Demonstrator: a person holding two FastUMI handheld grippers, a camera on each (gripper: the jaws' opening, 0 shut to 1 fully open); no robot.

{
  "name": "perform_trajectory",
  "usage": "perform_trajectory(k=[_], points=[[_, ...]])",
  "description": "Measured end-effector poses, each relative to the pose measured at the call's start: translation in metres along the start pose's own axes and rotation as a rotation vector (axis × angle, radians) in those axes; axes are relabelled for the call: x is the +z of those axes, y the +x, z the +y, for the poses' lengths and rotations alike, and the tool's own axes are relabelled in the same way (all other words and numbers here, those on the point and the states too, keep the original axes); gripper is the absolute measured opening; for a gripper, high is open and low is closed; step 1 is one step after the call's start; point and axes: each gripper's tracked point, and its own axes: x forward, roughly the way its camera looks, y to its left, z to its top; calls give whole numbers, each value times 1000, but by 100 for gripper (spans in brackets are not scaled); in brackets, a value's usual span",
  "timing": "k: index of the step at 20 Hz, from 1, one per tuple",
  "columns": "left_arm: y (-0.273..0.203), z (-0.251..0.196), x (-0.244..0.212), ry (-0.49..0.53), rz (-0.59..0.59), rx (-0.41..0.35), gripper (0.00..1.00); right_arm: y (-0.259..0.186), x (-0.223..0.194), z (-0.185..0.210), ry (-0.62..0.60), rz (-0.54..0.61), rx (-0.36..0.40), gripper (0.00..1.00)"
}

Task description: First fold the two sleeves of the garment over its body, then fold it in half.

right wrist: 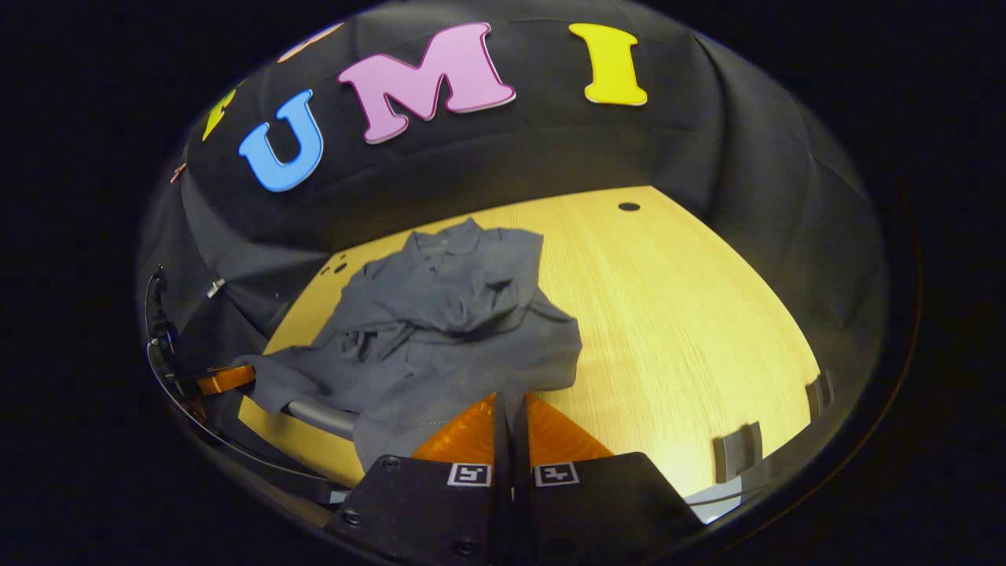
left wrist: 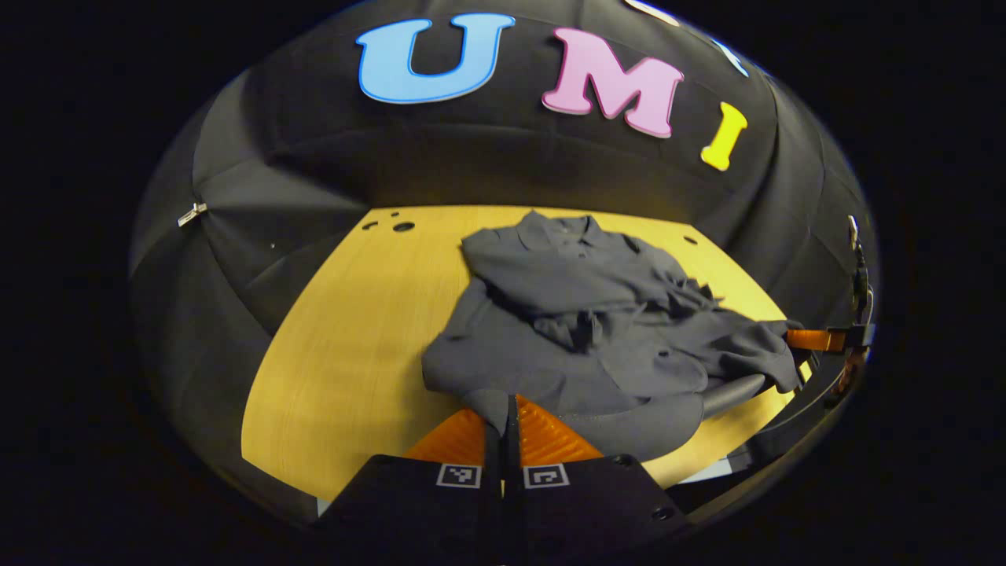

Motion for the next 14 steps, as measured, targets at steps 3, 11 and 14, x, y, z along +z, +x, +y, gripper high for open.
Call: perform_trajectory(k=[3, 11, 14], points=[[8, -2, 48, 3, -77, -5, 6, 5, 52, 11, 0, -100, 36, 5], [49, -5, 159, 40, -239, -1, 5, 46, 159, 23, -48, -258, 62, 5], [66, -5, 188, 51, -274, 4, 5, 64, 183, 23, -53, -284, 57, 5]])
